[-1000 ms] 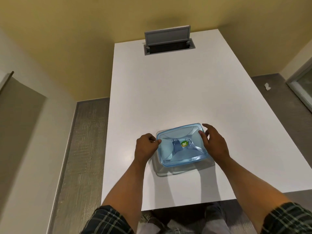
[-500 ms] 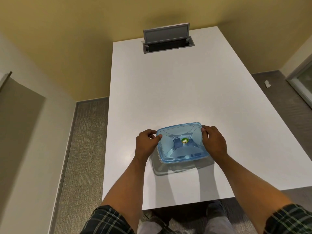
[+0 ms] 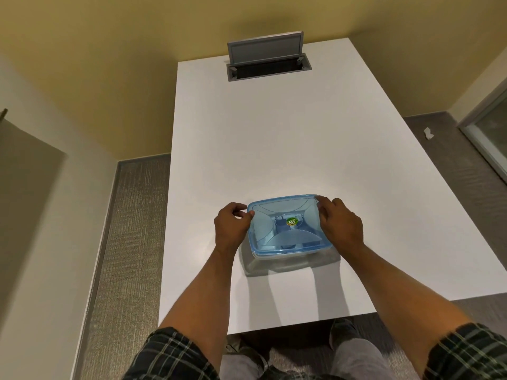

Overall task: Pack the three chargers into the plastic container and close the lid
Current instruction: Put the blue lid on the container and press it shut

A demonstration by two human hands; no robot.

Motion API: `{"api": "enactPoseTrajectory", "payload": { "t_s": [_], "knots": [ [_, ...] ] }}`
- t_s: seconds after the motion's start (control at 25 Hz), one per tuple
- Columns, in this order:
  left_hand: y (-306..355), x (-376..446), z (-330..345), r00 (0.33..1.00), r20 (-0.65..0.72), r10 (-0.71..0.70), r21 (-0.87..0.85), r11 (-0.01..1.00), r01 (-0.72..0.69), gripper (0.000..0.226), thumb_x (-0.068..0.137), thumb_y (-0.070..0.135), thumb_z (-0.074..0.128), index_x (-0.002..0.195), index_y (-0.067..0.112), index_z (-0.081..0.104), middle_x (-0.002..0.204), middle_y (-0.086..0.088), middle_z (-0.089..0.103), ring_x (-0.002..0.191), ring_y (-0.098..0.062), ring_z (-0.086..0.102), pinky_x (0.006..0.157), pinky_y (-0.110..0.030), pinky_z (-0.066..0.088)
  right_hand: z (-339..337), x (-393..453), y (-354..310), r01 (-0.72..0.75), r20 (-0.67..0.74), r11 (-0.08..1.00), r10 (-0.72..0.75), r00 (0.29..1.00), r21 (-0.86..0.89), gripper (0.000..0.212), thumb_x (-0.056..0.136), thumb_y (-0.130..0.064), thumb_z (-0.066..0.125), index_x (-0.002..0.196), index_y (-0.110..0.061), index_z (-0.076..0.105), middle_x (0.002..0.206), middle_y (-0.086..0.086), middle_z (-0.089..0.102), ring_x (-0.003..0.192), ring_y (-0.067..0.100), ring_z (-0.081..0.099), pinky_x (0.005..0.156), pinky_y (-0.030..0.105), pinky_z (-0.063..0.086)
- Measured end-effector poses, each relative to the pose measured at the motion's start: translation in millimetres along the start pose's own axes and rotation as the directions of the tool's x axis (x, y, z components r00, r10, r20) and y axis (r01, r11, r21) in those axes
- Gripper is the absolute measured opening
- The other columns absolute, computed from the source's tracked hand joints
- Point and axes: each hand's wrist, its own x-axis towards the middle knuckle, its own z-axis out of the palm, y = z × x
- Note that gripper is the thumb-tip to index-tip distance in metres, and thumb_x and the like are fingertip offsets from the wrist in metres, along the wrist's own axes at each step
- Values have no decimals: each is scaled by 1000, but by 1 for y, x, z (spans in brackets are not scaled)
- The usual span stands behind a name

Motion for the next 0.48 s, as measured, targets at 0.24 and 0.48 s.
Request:
{"api": "enactPoseTrajectory", "payload": {
  "t_s": [0.24, 0.48],
  "knots": [
    [-1, -10, 4, 996, 41, 83, 118, 989, -87, 28, 93, 24, 70, 120, 18, 69, 97, -6, 72, 91, -22, 67, 79, -31, 53, -4, -6, 4, 84, 86, 994, -78, 993, -75, 57, 102, -55, 30, 154, -32, 31, 108, 5, 55, 76, 28, 67, 65, 36, 57],
    [1, -5, 2, 957, 258, 135, 447, 861, -242, 56, 95, 29, 63, 149, 25, 51, 136, -3, 58, 128, -23, 56, 100, -33, 45, -3, -6, 8, 220, 161, 967, -199, 967, -126, 62, 104, -50, 24, 158, -20, 17, 129, 10, 48, 83, 29, 66, 64, 39, 58]
  ]
}}
